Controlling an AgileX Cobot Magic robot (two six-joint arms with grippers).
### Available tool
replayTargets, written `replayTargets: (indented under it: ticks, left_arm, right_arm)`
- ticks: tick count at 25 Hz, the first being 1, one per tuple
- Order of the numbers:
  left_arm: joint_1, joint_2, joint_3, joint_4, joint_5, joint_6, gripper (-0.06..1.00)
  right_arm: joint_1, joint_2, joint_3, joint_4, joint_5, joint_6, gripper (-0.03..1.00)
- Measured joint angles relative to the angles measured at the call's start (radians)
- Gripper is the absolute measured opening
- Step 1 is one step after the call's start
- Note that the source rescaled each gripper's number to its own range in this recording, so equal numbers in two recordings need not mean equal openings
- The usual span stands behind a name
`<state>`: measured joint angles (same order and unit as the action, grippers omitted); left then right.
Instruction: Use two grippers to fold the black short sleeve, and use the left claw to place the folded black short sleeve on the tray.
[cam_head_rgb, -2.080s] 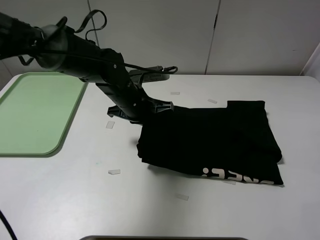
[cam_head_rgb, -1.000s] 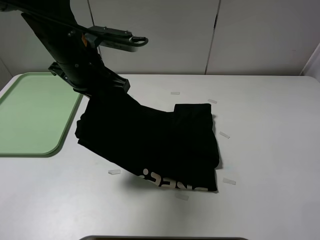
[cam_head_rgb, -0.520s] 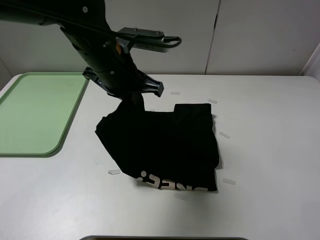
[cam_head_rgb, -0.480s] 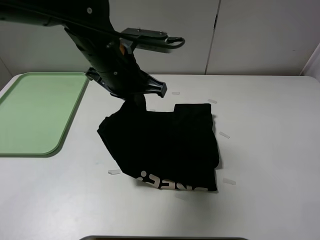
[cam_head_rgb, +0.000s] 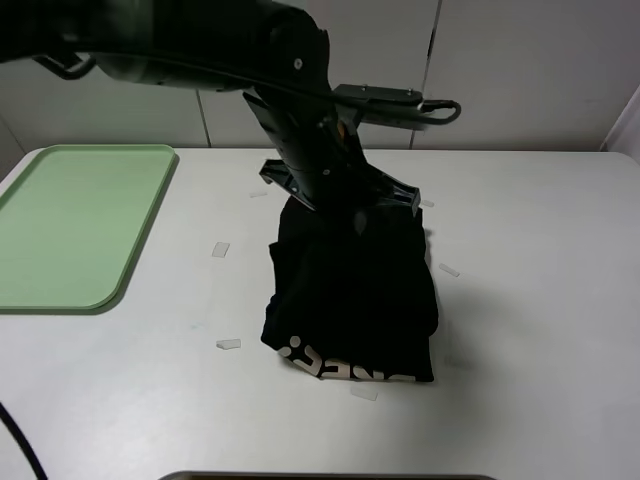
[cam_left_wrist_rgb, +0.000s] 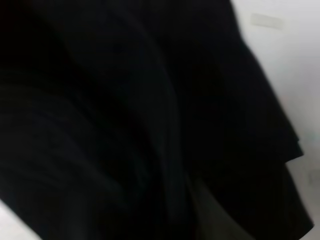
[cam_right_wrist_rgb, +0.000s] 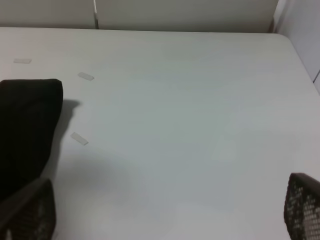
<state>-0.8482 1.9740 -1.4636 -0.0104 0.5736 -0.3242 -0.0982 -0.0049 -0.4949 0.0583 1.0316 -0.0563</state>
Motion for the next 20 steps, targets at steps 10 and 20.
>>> replayTargets:
  ticks: [10, 20]
  left_arm:
    - [-0.054, 0.100, -0.008, -0.018, -0.149, -0.001, 0.01]
    - [-0.062, 0.115, -0.008, -0.061, -0.219, -0.001, 0.82]
  right_arm:
    - [0.000, 0.000, 0.000, 0.002, 0.000, 0.000, 1.00]
    - [0.000, 0.000, 0.000, 0.004, 0.000, 0.000, 1.00]
